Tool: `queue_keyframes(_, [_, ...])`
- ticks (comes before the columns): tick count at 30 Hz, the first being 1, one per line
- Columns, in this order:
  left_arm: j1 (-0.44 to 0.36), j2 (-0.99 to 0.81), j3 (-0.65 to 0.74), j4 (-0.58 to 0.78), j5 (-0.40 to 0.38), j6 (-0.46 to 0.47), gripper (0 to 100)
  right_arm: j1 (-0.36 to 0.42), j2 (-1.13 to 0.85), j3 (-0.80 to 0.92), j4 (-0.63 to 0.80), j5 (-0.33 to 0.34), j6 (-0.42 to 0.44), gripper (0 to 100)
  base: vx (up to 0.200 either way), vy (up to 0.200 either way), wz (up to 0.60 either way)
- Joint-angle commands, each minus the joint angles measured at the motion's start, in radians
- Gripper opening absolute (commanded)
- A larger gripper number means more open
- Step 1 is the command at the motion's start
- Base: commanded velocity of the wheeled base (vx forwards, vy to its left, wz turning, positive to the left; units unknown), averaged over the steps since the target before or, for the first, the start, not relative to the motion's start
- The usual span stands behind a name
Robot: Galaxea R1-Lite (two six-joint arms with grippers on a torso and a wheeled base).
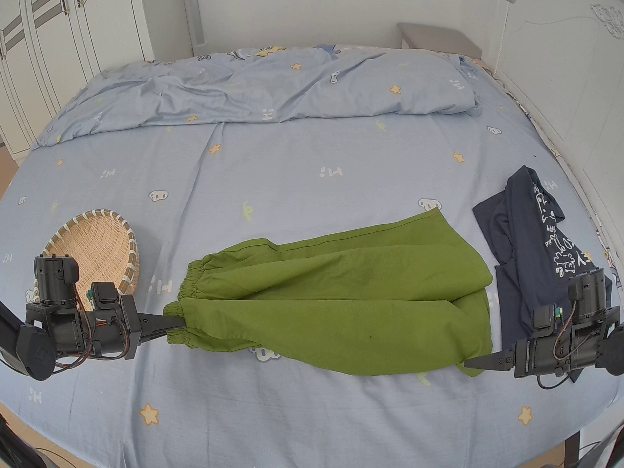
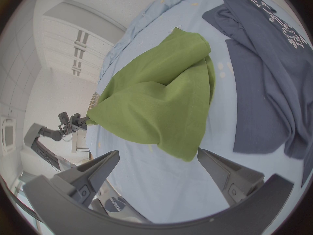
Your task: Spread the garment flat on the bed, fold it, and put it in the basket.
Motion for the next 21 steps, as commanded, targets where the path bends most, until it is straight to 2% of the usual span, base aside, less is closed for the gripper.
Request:
queue_keyframes(1, [0.005, 0.002, -0.006, -0.001, -0.001, -0.002, 0, -0.067, 0.161, 0.126, -0.147, 0.035, -0.089, 100, 0.000, 0.000, 0.00])
queue_keyframes(4, [0.002, 0.002, -0.006, -0.001, -0.001, -0.002, 0, -0.070, 0.176, 0.164, -0.241, 0.039, -0.087, 100, 0.000, 0.000, 0.00])
queue_keyframes(13, [0.002, 0.001, -0.004, -0.001, -0.001, -0.002, 0, -0.052, 0.193, 0.204, -0.362, 0.054, -0.086, 100, 0.000, 0.000, 0.00])
queue_keyframes(21, [0.002, 0.002, -0.004, -0.001, -0.001, 0.000, 0, -0.024, 0.228, 0.256, -0.530, 0.094, -0.083, 100, 0.000, 0.000, 0.00])
